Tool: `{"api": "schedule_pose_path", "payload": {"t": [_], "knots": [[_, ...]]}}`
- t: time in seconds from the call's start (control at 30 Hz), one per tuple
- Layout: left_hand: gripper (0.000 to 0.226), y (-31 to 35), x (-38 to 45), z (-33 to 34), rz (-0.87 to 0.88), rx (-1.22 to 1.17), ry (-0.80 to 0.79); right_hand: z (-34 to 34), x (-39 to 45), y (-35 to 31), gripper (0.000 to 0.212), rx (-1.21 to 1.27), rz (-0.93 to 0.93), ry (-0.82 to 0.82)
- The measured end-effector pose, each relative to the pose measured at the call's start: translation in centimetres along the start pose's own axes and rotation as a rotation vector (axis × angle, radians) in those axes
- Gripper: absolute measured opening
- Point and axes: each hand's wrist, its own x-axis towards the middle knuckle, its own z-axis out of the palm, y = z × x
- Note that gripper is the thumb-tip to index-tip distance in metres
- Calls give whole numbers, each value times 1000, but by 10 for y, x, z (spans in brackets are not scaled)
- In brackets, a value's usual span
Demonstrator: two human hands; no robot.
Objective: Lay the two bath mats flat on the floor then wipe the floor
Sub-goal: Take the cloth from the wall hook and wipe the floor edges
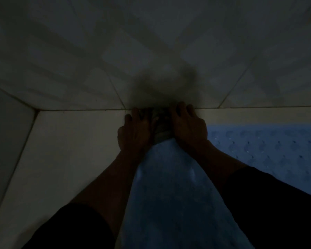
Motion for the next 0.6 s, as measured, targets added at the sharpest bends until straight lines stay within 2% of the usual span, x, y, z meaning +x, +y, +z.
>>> {"api": "schedule_pose_path", "payload": {"t": [0.4,0.6], "knots": [[53,55,4,12,1,164,-44,-10,-10,59,41,97,19,-6],[54,96,-2,19,52,208,-27,-11,-20,98,39,96,46,42]]}}
